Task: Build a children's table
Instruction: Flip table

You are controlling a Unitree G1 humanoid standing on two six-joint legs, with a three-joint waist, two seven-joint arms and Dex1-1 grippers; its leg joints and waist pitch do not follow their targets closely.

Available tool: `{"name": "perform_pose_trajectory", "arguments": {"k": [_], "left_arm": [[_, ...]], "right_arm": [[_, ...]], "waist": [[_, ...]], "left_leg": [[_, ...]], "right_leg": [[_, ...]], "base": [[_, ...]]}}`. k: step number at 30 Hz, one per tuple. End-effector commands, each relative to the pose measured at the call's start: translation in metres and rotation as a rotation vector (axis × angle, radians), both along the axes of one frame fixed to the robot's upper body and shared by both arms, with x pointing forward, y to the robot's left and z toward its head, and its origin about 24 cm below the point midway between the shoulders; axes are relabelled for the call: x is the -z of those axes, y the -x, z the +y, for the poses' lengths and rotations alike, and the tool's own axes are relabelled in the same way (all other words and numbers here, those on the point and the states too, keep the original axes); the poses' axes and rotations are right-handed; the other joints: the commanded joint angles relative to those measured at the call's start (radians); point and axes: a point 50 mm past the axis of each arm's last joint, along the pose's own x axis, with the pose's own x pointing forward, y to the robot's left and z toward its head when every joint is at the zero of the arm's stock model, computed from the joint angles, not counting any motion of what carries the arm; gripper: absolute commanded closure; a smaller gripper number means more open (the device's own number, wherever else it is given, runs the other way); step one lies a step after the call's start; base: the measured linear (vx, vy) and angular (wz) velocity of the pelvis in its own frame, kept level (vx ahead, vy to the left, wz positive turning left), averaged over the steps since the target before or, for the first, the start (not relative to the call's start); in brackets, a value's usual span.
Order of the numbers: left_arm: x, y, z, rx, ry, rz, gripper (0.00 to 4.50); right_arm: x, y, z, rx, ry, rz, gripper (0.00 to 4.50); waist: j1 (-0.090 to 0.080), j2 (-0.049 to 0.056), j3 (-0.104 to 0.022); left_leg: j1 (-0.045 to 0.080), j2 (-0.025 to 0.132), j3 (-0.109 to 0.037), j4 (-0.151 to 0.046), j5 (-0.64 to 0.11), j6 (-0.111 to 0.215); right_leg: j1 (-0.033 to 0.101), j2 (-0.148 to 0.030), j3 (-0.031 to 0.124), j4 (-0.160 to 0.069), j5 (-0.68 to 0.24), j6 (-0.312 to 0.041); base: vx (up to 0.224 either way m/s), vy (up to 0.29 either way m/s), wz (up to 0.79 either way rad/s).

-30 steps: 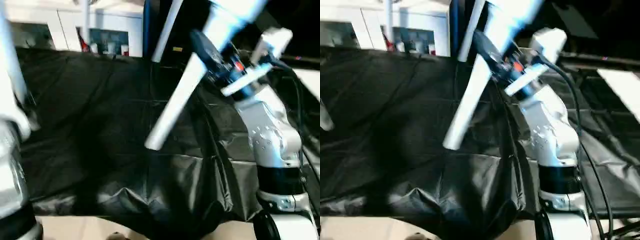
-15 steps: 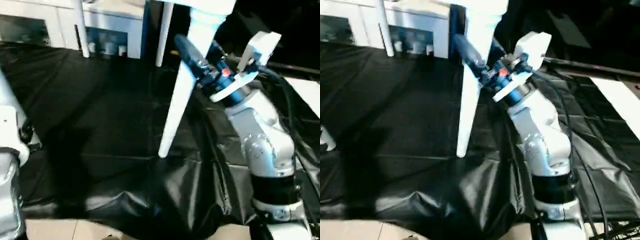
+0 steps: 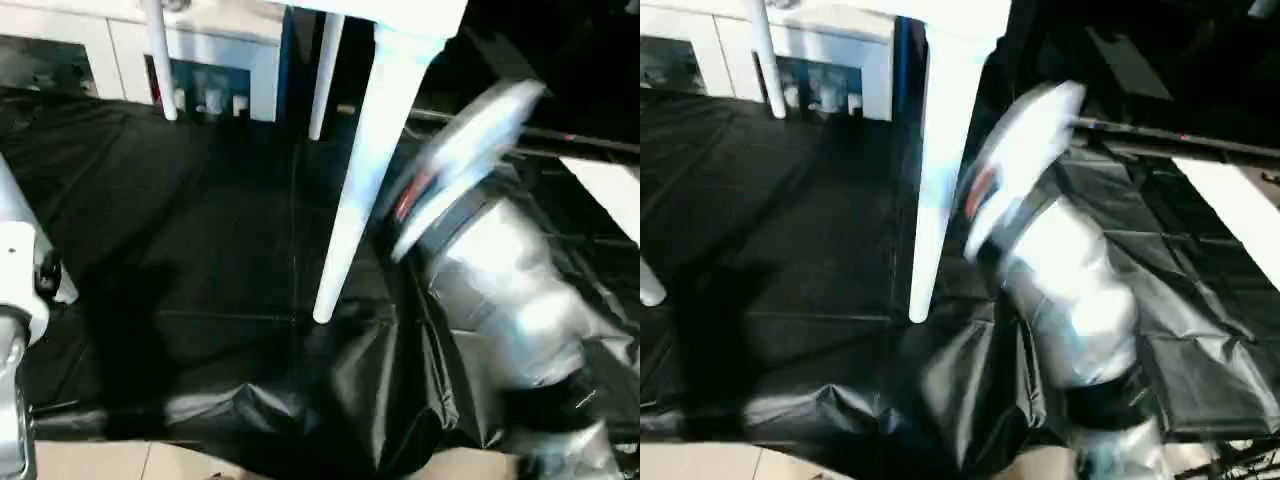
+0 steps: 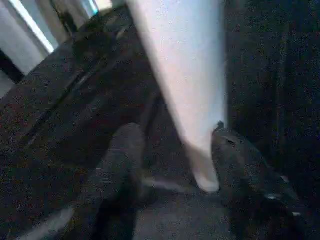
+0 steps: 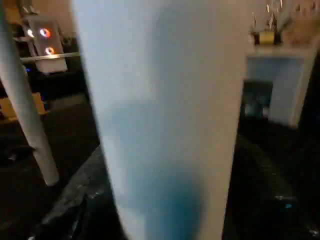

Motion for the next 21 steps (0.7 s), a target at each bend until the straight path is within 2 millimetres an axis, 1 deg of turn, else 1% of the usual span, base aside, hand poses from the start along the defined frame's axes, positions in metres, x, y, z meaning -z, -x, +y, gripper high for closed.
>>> {"name": "perform_pose_trajectory", "arguments": {"k": [1, 2, 3, 5, 6, 7, 8, 9, 10, 11, 12, 13, 14, 15, 16, 17, 18, 19, 20, 21], "left_arm": [[-0.004, 0.006, -0.007, 0.000, 0.010, -0.041, 1.71], [-0.003, 0.010, -0.008, -0.006, 0.014, -0.044, 1.54], [-0.003, 0.012, -0.009, -0.008, 0.020, -0.050, 1.43], [-0.002, 0.017, -0.010, -0.013, 0.035, -0.071, 1.36], [-0.001, 0.018, -0.011, -0.008, 0.048, -0.084, 1.24], [-0.001, 0.019, -0.012, -0.005, 0.052, -0.088, 1.10], [0.001, 0.022, -0.012, -0.010, 0.051, -0.086, 1.01], [0.001, 0.024, -0.014, 0.006, 0.061, -0.095, 0.90], [0.004, 0.030, -0.019, 0.041, 0.082, -0.118, 0.90], [0.005, 0.033, -0.022, 0.061, 0.106, -0.150, 0.80], [0.007, 0.035, -0.025, 0.087, 0.137, -0.187, 0.67], [0.008, 0.036, -0.026, 0.101, 0.149, -0.205, 0.67], [0.009, 0.036, -0.029, 0.129, 0.168, -0.224, 0.53], [0.011, 0.034, -0.035, 0.187, 0.191, -0.230, 0.49], [0.013, 0.033, -0.041, 0.236, 0.204, -0.227, 0.49], [0.016, 0.031, -0.049, 0.309, 0.215, -0.217, 0.43], [0.021, 0.029, -0.061, 0.396, 0.243, -0.192, 0.35], [0.021, 0.029, -0.061, 0.396, 0.243, -0.192, 0.35], [0.022, 0.027, -0.066, 0.422, 0.257, -0.199, 0.35], [0.023, 0.026, -0.068, 0.435, 0.266, -0.210, 0.35]], "right_arm": [[-0.008, -0.001, -0.012, 0.037, -0.022, -0.015, 1.31], [-0.007, 0.000, -0.015, 0.039, -0.033, -0.010, 1.16], [-0.006, 0.001, -0.016, 0.041, -0.038, -0.008, 1.07], [-0.004, 0.006, -0.020, 0.035, -0.045, 0.002, 0.97], [-0.002, 0.008, -0.021, 0.029, -0.045, 0.009, 0.86], [-0.002, 0.009, -0.021, 0.028, -0.045, 0.012, 0.74], [0.000, 0.013, -0.022, 0.018, -0.046, 0.020, 0.66], [0.002, 0.015, -0.023, 0.011, -0.048, 0.027, 0.53], [0.007, 0.025, -0.025, -0.012, -0.049, 0.046, 0.53], [0.011, 0.031, -0.027, -0.023, -0.039, 0.055, 0.42], [0.015, 0.038, -0.029, -0.035, -0.024, 0.063, 0.35], [0.017, 0.040, -0.030, -0.037, -0.011, 0.065, 0.35], [0.020, 0.044, -0.032, -0.037, 0.002, 0.067, 0.33], [0.022, 0.046, -0.035, -0.030, 0.012, 0.070, 0.33], [0.023, 0.048, -0.038, -0.024, 0.017, 0.071, 0.33], [0.024, 0.050, -0.041, -0.015, 0.020, 0.074, 0.33], [0.028, 0.052, -0.047, 0.009, 0.035, 0.095, 0.33], [0.028, 0.052, -0.047, 0.009, 0.035, 0.095, 0.33], [0.029, 0.054, -0.050, 0.015, 0.041, 0.102, 0.33], [0.030, 0.056, -0.051, 0.018, 0.044, 0.107, 0.33]], "waist": [[-0.001, 0.032, -0.047], [0.001, 0.033, -0.046], [0.002, 0.030, -0.043], [0.003, 0.029, -0.041], [0.003, 0.030, -0.040], [0.004, 0.030, -0.038], [0.002, 0.029, -0.036], [0.002, 0.031, -0.034], [0.006, 0.032, -0.031], [0.008, 0.030, -0.031], [0.007, 0.031, -0.031], [0.010, 0.032, -0.031], [0.010, 0.030, -0.030], [0.012, 0.030, -0.027], [0.013, 0.027, -0.025], [0.014, 0.035, -0.025], [0.013, 0.035, -0.024], [0.014, 0.039, -0.024], [0.014, 0.042, -0.025], [0.013, 0.040, -0.027]], "left_leg": [[0.023, 0.082, -0.037, -0.080, -0.154, -0.054], [0.022, 0.080, -0.035, -0.079, -0.146, -0.048], [0.021, 0.080, -0.033, -0.079, -0.146, -0.037], [0.021, 0.079, -0.033, -0.080, -0.168, -0.030], [0.023, 0.082, -0.035, -0.082, -0.185, -0.033], [0.022, 0.082, -0.036, -0.083, -0.195, -0.034], [0.023, 0.082, -0.036, -0.085, -0.224, -0.036], [0.023, 0.081, -0.037, -0.086, -0.250, -0.038], [0.021, 0.082, -0.039, -0.086, -0.261, -0.035], [0.020, 0.086, -0.039, -0.087, -0.262, -0.035], [0.023, 0.087, -0.040, -0.089, -0.277, -0.040], [0.024, 0.086, -0.041, -0.088, -0.283, -0.040], [0.025, 0.085, -0.040, -0.088, -0.304, -0.041], [0.025, 0.085, -0.041, -0.089, -0.314, -0.039], [0.025, 0.084, -0.042, -0.091, -0.335, -0.039], [0.026, 0.084, -0.043, -0.092, -0.345, -0.041], [0.027, 0.084, -0.043, -0.092, -0.358, -0.045], [0.028, 0.084, -0.044, -0.093, -0.359, -0.047], [0.031, 0.085, -0.044, -0.092, -0.366, -0.053], [0.030, 0.086, -0.044, -0.092, -0.367, -0.058]], "right_leg": [[0.026, -0.089, 0.060, -0.048, 0.071, -0.137], [0.027, -0.090, 0.061, -0.048, 0.079, -0.142], [0.029, -0.092, 0.061, -0.050, 0.073, -0.143], [0.031, -0.092, 0.061, -0.055, 0.019, -0.134], [0.030, -0.092, 0.060, -0.058, -0.013, -0.127], [0.030, -0.093, 0.060, -0.060, -0.028, -0.124], [0.027, -0.093, 0.061, -0.064, -0.074, -0.119], [0.026, -0.093, 0.061, -0.070, -0.116, -0.111], [0.028, -0.097, 0.063, -0.076, -0.151, -0.102], [0.030, -0.100, 0.064, -0.079, -0.157, -0.100], [0.028, -0.095, 0.062, -0.080, -0.166, -0.096], [0.026, -0.096, 0.061, -0.081, -0.174, -0.095], [0.024, -0.095, 0.062, -0.085, -0.195, -0.087], [0.022, -0.096, 0.063, -0.088, -0.213, -0.082], [0.022, -0.097, 0.063, -0.092, -0.253, -0.070], [0.020, -0.097, 0.064, -0.092, -0.268, -0.066], [0.018, -0.096, 0.065, -0.094, -0.287, -0.057], [0.018, -0.096, 0.066, -0.096, -0.291, -0.052], [0.015, -0.093, 0.066, -0.094, -0.280, -0.048], [0.017, -0.093, 0.065, -0.092, -0.262, -0.053]], "base": [[0.000, 0.000, 0.00], [0.000, 0.000, 0.00], [0.000, 0.000, 0.00], [0.000, 0.000, 0.00], [0.000, 0.000, 0.00], [0.000, 0.000, 0.00], [0.000, 0.000, 0.00], [0.000, 0.000, 0.00], [0.000, 0.000, 0.00], [0.000, 0.000, 0.00], [0.000, 0.000, 0.00], [0.000, 0.000, 0.00], [0.000, 0.000, 0.00], [0.000, 0.000, 0.00], [0.000, 0.000, 0.00], [0.000, 0.000, 0.00], [0.000, 0.000, 0.00], [0.000, 0.000, 0.00], [0.000, 0.000, 0.00], [0.000, 0.000, 0.00]]}}
